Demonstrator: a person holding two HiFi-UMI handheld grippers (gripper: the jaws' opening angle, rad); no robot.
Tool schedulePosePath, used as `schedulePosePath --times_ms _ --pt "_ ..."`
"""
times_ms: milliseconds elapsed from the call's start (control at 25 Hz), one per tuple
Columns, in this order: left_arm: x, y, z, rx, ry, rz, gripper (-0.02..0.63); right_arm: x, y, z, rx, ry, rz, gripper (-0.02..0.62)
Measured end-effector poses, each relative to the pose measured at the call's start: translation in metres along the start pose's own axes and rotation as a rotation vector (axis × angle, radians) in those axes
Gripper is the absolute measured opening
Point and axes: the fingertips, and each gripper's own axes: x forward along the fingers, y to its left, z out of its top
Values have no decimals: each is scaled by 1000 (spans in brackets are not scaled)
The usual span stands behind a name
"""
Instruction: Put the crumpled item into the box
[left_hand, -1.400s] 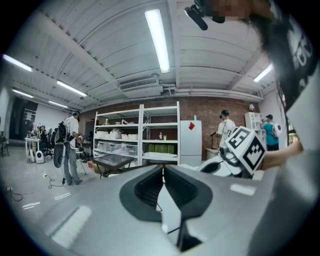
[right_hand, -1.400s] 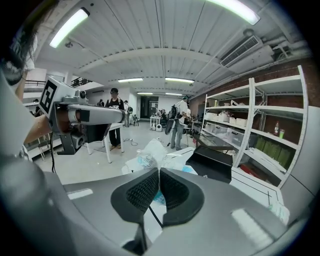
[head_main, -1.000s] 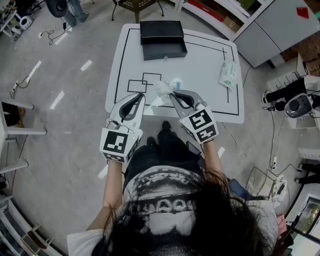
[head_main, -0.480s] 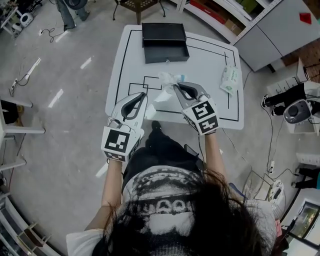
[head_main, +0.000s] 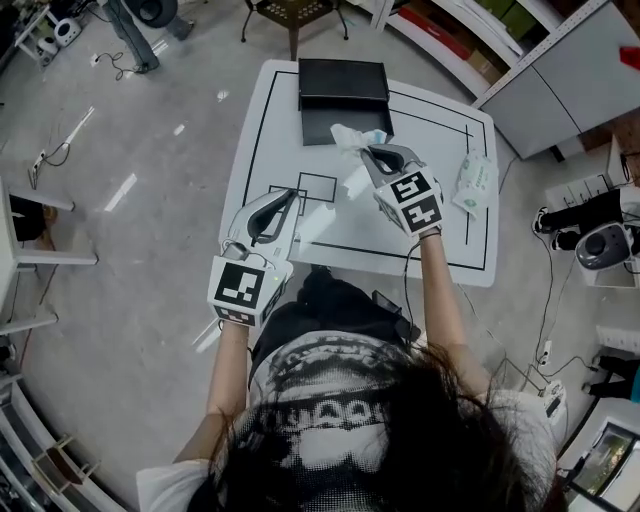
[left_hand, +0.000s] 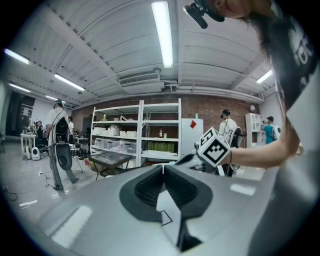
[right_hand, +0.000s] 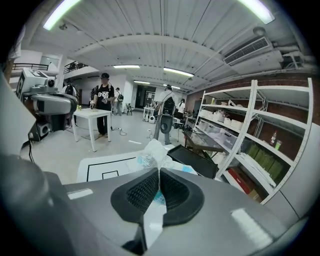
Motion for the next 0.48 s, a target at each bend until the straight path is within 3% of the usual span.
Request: schedulePosePath --times_ms 480 --pt "55 31 8 9 34 44 0 113 -78 -42 7 166 72 15"
